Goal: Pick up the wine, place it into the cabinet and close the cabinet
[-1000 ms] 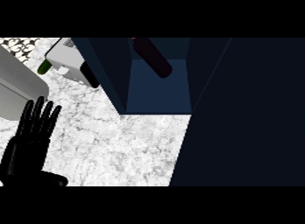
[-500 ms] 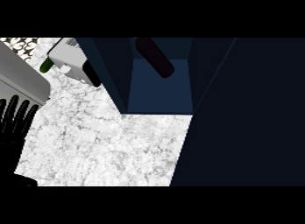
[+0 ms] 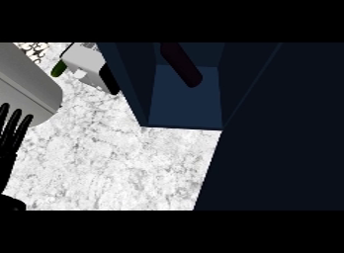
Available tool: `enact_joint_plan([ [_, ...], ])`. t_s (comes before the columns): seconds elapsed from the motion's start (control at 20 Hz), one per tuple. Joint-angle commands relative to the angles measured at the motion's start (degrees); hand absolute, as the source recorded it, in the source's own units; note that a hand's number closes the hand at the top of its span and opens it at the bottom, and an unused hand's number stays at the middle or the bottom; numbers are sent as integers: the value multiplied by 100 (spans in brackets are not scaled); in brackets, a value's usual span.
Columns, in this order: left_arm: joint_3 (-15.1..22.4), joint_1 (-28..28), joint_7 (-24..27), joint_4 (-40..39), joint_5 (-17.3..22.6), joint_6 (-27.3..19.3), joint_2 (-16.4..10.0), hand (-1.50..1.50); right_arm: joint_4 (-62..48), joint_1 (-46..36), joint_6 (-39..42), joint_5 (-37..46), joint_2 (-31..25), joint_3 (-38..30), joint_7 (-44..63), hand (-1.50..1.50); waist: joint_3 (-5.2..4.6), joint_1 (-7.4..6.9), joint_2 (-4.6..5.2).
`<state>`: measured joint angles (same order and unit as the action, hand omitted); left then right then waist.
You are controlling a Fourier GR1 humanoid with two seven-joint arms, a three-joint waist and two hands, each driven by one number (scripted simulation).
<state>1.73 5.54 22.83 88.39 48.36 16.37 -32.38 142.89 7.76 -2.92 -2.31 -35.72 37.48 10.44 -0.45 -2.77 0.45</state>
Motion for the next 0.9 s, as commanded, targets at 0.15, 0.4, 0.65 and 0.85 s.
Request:
enact_joint_plan([
  [0.15, -165, -154, -116, -297, 197, 283, -140, -150, 67, -1114, -241, -523, 1246, 718, 1072, 150, -16, -86, 22],
  [0.4, -74, -244, -209, -278, 82, 157, -74, -150, -932, -2554, -502, -375, 2181, 526, 1870, 150, -6, -79, -7],
  [0.65, -374, -7, -104, -374, 191, 483, -247, -150, -2359, -4388, -1051, -145, 3514, 278, 2638, 150, 14, -10, -44],
  [0.85, -553, 50, -34, -589, 199, 729, -297, -150, -3466, -5750, -1689, -631, 3550, -93, 2587, 150, 27, 31, -39],
])
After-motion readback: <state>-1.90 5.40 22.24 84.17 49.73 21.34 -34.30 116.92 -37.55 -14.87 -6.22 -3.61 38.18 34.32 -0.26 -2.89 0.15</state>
